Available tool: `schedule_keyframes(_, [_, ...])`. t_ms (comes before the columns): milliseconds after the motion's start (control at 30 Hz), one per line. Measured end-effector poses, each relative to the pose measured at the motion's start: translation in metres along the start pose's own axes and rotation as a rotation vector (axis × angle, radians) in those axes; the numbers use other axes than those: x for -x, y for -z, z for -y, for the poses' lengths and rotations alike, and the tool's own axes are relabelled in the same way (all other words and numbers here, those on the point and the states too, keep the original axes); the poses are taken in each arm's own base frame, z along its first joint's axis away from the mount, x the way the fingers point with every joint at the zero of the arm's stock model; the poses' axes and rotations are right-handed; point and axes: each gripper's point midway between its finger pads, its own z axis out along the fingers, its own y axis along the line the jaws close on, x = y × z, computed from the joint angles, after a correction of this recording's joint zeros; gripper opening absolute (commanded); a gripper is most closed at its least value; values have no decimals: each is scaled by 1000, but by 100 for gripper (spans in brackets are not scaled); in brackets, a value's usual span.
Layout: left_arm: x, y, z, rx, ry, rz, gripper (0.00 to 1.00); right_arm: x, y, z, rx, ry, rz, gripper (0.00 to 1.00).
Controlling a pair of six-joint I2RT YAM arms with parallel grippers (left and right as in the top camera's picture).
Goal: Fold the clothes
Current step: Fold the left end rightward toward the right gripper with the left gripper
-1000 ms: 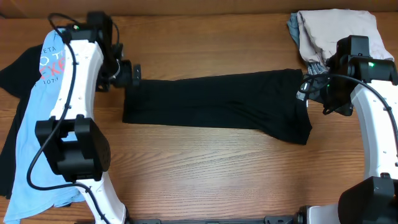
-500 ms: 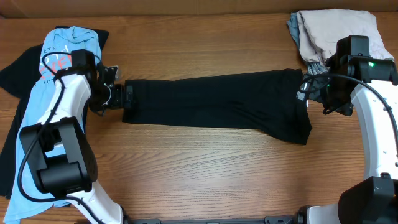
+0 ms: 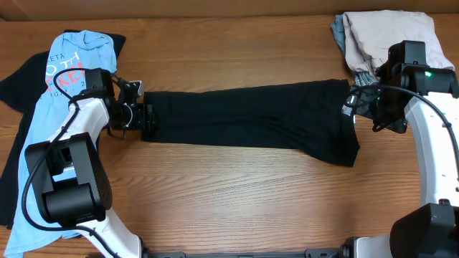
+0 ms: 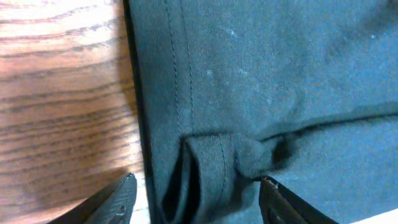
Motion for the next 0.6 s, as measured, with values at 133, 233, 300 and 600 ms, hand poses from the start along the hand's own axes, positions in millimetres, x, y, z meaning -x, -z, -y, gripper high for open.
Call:
schedule_keyframes(133, [2, -2, -1, 3, -6, 16, 60, 0, 0, 0, 0, 0, 1, 100])
schedule_keyframes(233, [7, -3, -2, 5, -12, 37, 53, 0, 0, 0, 0, 0, 0, 100])
schedule_keyframes(300, [8, -6, -3, 3, -2, 41, 43, 0, 0, 0, 3, -1, -1, 100])
schedule_keyframes(600, [10, -15, -2, -30, 55, 42, 25, 0, 0, -1, 4, 0, -1, 100])
